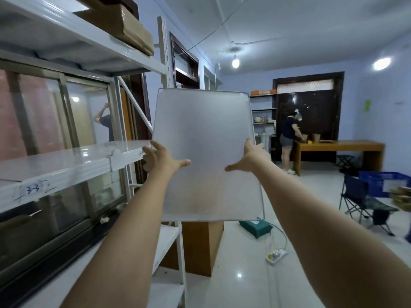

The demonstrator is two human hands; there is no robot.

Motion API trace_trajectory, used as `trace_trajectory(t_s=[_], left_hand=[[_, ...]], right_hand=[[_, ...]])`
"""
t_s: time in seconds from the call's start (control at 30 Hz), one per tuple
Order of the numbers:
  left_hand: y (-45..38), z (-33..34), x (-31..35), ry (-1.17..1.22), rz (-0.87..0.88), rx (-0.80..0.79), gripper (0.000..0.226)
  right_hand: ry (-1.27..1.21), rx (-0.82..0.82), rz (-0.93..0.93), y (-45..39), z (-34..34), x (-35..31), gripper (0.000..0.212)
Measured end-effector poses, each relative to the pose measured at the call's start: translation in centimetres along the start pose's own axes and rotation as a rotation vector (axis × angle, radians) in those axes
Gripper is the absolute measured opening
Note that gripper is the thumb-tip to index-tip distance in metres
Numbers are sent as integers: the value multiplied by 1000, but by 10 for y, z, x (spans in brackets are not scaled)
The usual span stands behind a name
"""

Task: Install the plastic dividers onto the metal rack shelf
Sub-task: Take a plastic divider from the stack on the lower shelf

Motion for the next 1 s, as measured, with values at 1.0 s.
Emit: trace_trajectory(t_s=[1.0], left_hand=[[-207,229,18,-120,-133,87,116]], right_hand=[[-13,-82,-177,-313,134,18,119]])
Point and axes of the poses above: each hand's wrist, its own y-axis away from the middle knuckle, its own z-axis out of the palm, x = y × z, the point moved 7 cm from there along -y, towards the middle knuckle, and after that the axes turned 12 degrees about y, right-handed, at the moved point
